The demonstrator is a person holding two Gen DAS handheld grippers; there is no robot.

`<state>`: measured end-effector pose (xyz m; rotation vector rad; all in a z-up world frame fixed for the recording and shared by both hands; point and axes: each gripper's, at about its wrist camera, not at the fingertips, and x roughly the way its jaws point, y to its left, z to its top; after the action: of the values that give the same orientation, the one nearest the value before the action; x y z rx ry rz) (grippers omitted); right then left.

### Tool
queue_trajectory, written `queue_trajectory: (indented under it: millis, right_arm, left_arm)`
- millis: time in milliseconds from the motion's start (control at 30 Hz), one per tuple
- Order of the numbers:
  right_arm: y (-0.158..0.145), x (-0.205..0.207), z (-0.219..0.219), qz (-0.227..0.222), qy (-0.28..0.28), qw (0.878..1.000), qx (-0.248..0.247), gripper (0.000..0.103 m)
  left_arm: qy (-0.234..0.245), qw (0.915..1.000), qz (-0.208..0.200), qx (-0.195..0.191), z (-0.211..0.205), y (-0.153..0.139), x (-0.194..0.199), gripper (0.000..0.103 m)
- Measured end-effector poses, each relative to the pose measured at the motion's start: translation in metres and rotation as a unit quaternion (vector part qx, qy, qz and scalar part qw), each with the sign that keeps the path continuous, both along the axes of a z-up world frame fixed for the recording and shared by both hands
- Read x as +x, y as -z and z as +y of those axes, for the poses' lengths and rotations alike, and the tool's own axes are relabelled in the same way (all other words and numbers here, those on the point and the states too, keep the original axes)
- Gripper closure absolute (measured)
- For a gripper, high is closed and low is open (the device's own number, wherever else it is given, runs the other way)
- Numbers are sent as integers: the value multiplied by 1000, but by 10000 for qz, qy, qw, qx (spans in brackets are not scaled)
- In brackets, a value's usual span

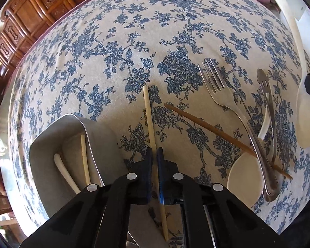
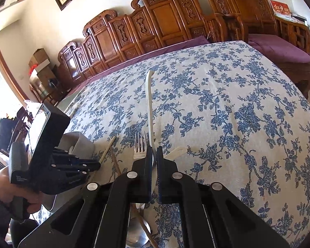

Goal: Organize utensils
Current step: 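Grasp a wooden chopstick with the left gripper while the right gripper holds the white knife, then carry the chopstick into the tray and release with the left gripper while the right holds the knife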

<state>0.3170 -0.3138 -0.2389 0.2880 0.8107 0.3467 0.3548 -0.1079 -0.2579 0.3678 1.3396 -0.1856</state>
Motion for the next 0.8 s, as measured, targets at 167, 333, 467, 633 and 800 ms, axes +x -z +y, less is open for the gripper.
queue_trajectory:
  millis: [167, 333, 467, 633, 800]
  right_arm:
    - [-2, 0, 2, -9, -21, 10000, -25, 98]
    - [-6, -1, 8, -30, -85, 9999, -50, 98]
    - [-8, -4, 16, -52, -155, 9998, -138, 98]
    - [-7, -6, 27, -33, -244, 9994, -238, 98]
    - [-6, -9, 44, -50, -393, 9986, -344, 98]
  left_arm:
    - [22, 9998, -194, -66, -4, -10, -8, 100]
    - [14, 9980, -516, -365, -7, -37, -26, 100]
    - [59, 9956, -765, -530, -6, -58, -42, 100]
    - [-3, 9912, -1100, -736, 10, -86, -57, 100]
    - [-130, 9861, -1393, -897, 30, -106, -71, 100]
